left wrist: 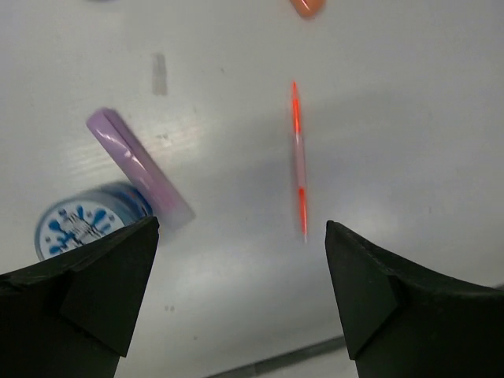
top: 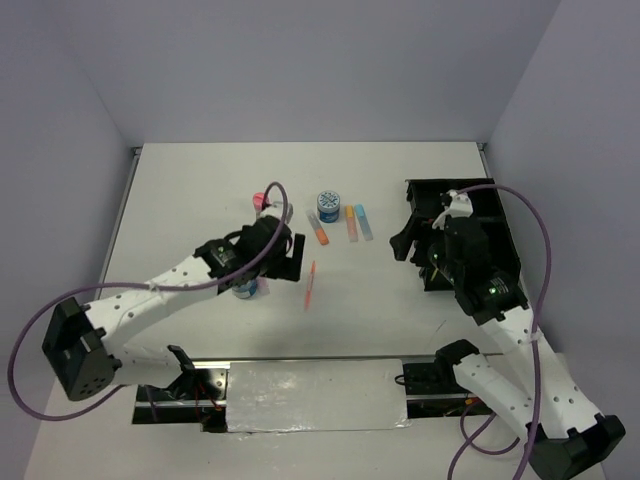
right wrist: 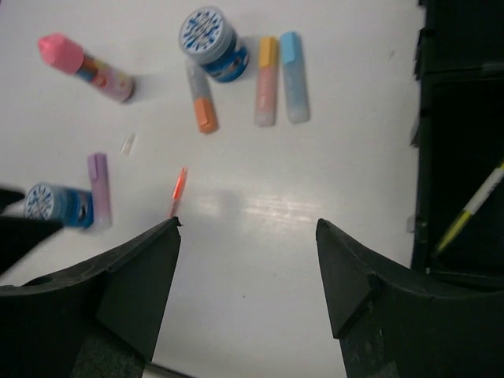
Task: Sort the stationery into containers
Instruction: Pick up the pen cap from the center of the board.
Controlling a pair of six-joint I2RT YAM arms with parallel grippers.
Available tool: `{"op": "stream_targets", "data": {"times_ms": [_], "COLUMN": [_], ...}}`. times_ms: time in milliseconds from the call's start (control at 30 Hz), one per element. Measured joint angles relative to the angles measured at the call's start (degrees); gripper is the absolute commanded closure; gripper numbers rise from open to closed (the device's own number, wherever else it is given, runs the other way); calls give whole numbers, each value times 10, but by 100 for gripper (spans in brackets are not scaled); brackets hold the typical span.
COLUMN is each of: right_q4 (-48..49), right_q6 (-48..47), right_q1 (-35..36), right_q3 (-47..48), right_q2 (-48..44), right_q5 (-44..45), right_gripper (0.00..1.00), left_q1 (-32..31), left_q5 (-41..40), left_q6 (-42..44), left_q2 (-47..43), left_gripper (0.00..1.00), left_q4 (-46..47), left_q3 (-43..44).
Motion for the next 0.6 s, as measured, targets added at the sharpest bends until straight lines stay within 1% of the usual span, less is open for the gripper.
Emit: {"op": "stream_targets", "data": {"times_ms": [100,200,333,467,600], "right_q4": [-4,-9,-9,-10,-9], "right_q6": [1,0,-4,-11,-16], "right_q1": [26,43,49,51,52], "right_q3": [-22,-27,-27,-27,-31], "right_q2": [-23,-33,-42,-50,-60], "right_q5": [-21,-34,-50,-58,-63], "right_gripper": [24,25,25,25,25], "left_q1": [76,117,148,173,196], "left_q5": [42,62,83,98,118], "left_q6": [33,60,81,96,106], "left_q2": [60,140,231,307,330], "left_gripper": [1,6,14,14,14], "left_q4": [20,28,32,28,22], "left_q3": [46,106,145,159,158]}}
